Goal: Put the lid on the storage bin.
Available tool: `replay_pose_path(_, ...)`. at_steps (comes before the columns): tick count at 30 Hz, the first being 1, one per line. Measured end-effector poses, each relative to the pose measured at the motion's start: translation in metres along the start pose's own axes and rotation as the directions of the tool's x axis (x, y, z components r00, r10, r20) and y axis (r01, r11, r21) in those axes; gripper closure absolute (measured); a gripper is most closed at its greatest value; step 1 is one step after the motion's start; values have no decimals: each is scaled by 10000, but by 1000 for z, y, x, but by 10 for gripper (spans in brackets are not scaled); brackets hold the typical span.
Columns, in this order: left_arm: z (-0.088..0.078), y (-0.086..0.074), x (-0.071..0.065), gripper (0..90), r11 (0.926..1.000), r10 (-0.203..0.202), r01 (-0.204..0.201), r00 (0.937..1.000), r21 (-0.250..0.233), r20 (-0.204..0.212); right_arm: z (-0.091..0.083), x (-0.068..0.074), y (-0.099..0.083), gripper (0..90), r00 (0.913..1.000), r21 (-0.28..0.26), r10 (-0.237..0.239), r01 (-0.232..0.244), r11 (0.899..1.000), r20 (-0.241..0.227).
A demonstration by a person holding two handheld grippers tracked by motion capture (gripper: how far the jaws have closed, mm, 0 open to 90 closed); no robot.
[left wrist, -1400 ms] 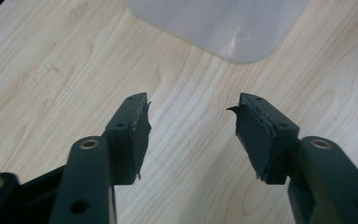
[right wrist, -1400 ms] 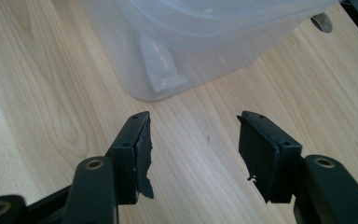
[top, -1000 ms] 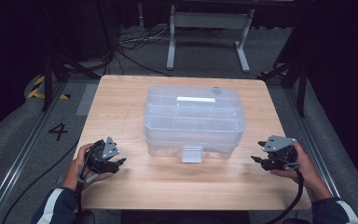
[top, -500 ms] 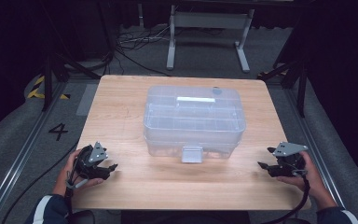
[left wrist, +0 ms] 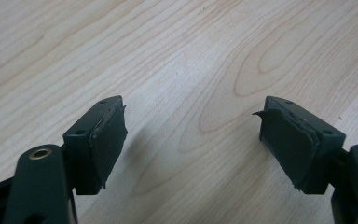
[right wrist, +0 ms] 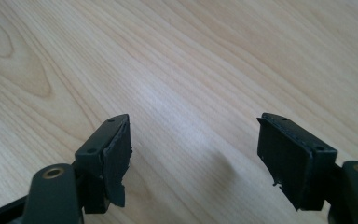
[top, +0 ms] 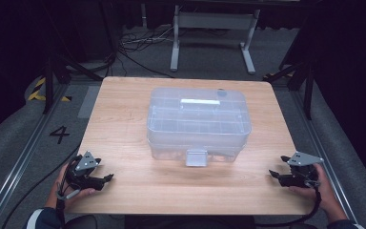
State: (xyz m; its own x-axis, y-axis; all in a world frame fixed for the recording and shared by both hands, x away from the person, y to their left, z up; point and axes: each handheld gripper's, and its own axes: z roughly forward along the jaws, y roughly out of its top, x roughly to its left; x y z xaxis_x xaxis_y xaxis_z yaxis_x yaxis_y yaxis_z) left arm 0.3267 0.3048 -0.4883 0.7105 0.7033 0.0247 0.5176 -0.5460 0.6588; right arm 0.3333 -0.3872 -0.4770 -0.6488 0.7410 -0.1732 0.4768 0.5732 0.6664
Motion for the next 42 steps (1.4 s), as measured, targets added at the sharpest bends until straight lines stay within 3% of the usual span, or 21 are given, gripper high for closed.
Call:
replay_pose_path(2, 0, -2, 1, 223, 9999, -118, 119, 9998, -107, 129, 0, 0, -2, 259, 10000, -11, 69, -69, 10000, -5)
replay_pose_path(4, 0, -6, 2, 220, 9989, -309, 315, 9994, -360, 161, 0, -2, -10, 254, 9985, -221, 551, -553, 9982, -67)
replay_pose_path(6, 1, -8, 3, 216, 9981, -456, 462, 9988, -398, 175, -1, -3, -13, 250, 9973, -328, 725, -729, 9968, -123)
replay_pose_path(8, 1, -8, 3, 203, 9979, -494, 500, 9986, -410, 164, -2, -5, -22, 230, 9893, -600, 1434, -1447, 9876, -265)
replay_pose_path(9, 1, -8, 3, 202, 9979, -494, 500, 9986, -410, 164, -2, -5, -22, 230, 9893, -600, 1434, -1447, 9876, -265)
replay_pose_path(10, 1, -8, 3, 201, 9976, -569, 575, 9983, -394, 160, -2, -8, -26, 211, 9816, -667, 1868, -1890, 9797, -389)
replay_pose_path(14, 1, -8, 4, 199, 9975, -580, 587, 9982, -396, 173, -2, -11, -27, 198, 9742, -531, 2212, -2234, 9733, -448)
replay_pose_path(42, 3, -6, 2, 155, 9961, -837, 832, 9964, -306, -159, 0, -10, -26, 186, 9719, -495, 2326, -2341, 9709, -352)
